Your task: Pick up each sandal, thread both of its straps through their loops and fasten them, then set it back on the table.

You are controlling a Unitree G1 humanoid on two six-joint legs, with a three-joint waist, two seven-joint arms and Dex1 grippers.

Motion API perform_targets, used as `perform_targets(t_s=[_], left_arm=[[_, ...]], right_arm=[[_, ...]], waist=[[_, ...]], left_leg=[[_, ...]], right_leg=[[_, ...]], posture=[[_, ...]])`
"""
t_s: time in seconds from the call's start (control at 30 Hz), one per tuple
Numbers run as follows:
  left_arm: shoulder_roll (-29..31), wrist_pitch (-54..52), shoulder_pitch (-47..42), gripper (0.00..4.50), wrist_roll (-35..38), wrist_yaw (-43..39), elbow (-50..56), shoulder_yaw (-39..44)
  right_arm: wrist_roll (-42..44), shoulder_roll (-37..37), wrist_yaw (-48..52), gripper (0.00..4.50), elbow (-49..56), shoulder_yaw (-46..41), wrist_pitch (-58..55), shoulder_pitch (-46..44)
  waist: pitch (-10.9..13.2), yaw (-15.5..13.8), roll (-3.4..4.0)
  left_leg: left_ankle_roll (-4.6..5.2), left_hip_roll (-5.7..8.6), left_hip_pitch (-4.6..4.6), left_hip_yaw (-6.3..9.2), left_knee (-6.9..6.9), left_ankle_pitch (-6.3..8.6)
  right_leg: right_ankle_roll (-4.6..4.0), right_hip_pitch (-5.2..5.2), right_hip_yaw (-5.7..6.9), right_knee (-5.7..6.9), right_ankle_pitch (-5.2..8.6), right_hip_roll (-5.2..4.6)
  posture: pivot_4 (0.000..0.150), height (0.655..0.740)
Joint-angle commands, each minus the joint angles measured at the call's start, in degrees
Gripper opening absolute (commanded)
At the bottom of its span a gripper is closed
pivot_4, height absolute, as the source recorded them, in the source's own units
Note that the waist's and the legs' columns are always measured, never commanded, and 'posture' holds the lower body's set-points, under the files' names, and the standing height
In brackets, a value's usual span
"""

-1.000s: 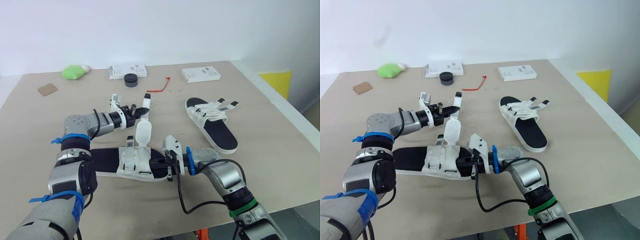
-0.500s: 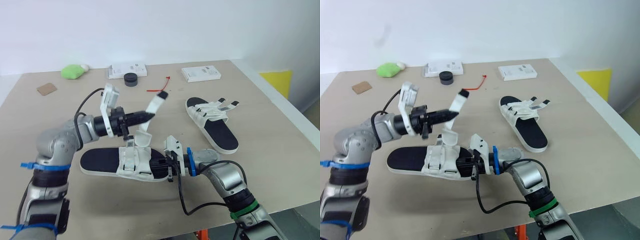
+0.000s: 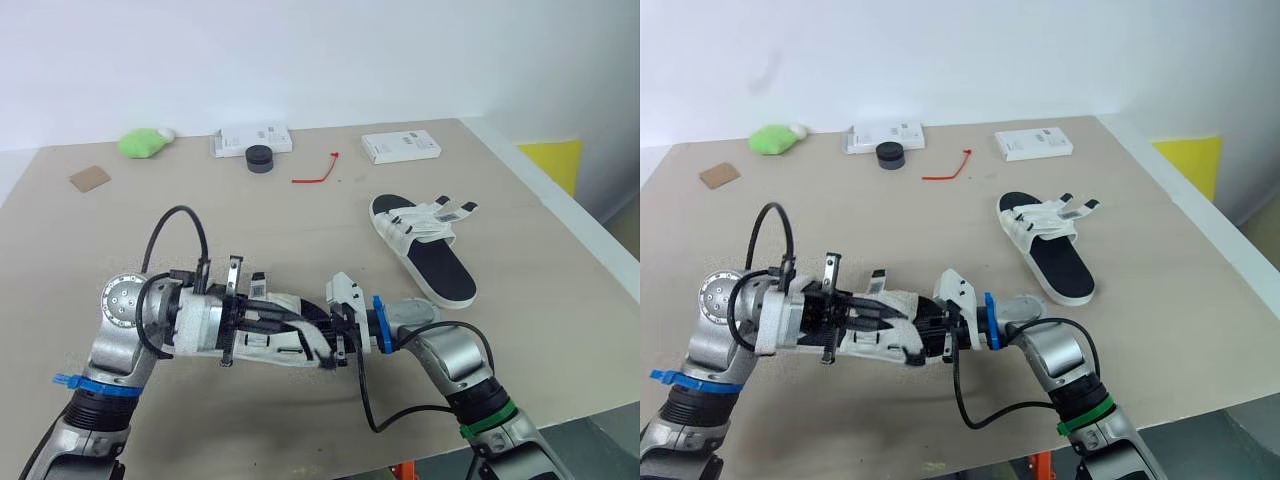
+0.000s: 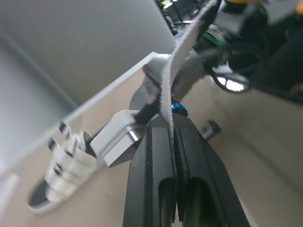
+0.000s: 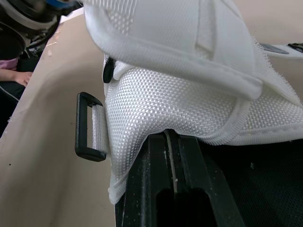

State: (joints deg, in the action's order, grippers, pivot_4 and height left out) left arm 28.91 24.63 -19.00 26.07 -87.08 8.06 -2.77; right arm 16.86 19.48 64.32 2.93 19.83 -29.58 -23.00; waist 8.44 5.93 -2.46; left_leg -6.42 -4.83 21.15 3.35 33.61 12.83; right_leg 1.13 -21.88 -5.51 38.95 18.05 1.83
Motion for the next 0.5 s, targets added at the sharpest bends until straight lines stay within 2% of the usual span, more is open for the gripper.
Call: perform_targets(t_s=[0.03,0.13,0.17,0.2,0.3,0.37,0.5], left_arm=[[0.22,9.11,0.83,0.03,1.3,-2.97,-1.48,-0.05],[0.51,13.85,1.88,0.79,2.22,-4.04,-3.17,-0.11],[0.92,14.27,2.33,1.16,2.5,-4.15,-3.31,-0.27],[1.29,14.31,2.66,1.71,2.57,-3.93,-3.21,-0.44],[2.93,14.08,4.4,2.84,2.42,-3.0,-1.85,-0.63],[4.75,12.54,5.82,3.92,2.85,-2.75,-0.36,-0.94],[11.44,8.52,12.15,3.92,4.6,-3.79,3.58,-0.07]], right_arm=[[-1.77,0.07,-0.34,0.0,-5.64,5.31,-3.93,3.35],[-1.59,0.12,-0.19,0.0,-5.32,5.27,-4.31,3.61],[-1.51,0.14,-0.14,0.0,-5.28,5.27,-4.41,3.65],[-1.45,0.2,-0.07,0.0,-5.28,5.23,-4.5,3.62],[-1.34,0.29,0.04,0.0,-5.14,5.19,-4.71,3.63],[-1.24,0.4,0.21,0.0,-5.16,5.13,-4.78,3.58],[-1.12,0.45,0.34,0.0,-5.18,5.18,-4.92,3.46]], waist=[[0.0,0.01,0.0],[-0.01,0.01,-0.02],[-0.02,0.01,-0.02],[-0.02,0.01,-0.01],[-0.02,0.01,-0.01],[-0.01,0.02,0.0],[0.02,0.07,0.05]], left_leg=[[0.06,0.0,0.0,-0.09,0.01,0.04],[0.17,-0.01,-0.07,-0.1,0.13,0.1],[0.17,-0.01,-0.07,-0.11,0.14,0.1],[0.19,-0.01,-0.07,-0.12,0.14,0.11],[0.25,-0.01,-0.1,-0.12,0.14,0.14],[0.36,-0.01,-0.1,-0.13,0.19,0.2],[0.76,-0.05,-0.11,-0.15,0.42,0.43]], right_leg=[[0.03,0.01,-0.1,0.0,0.02,0.0],[0.05,0.01,-0.12,0.0,0.03,0.0],[0.05,0.01,-0.13,0.0,0.03,0.0],[0.05,0.02,-0.15,0.0,0.03,0.0],[0.06,0.02,-0.15,0.0,0.04,0.01],[0.07,0.03,-0.17,0.0,0.04,0.01],[0.07,0.02,-0.19,0.01,0.1,0.05]], posture=[[0.15,0.74],[0.15,0.74],[0.15,0.74],[0.15,0.74],[0.15,0.74],[0.15,0.74],[0.15,0.74]])
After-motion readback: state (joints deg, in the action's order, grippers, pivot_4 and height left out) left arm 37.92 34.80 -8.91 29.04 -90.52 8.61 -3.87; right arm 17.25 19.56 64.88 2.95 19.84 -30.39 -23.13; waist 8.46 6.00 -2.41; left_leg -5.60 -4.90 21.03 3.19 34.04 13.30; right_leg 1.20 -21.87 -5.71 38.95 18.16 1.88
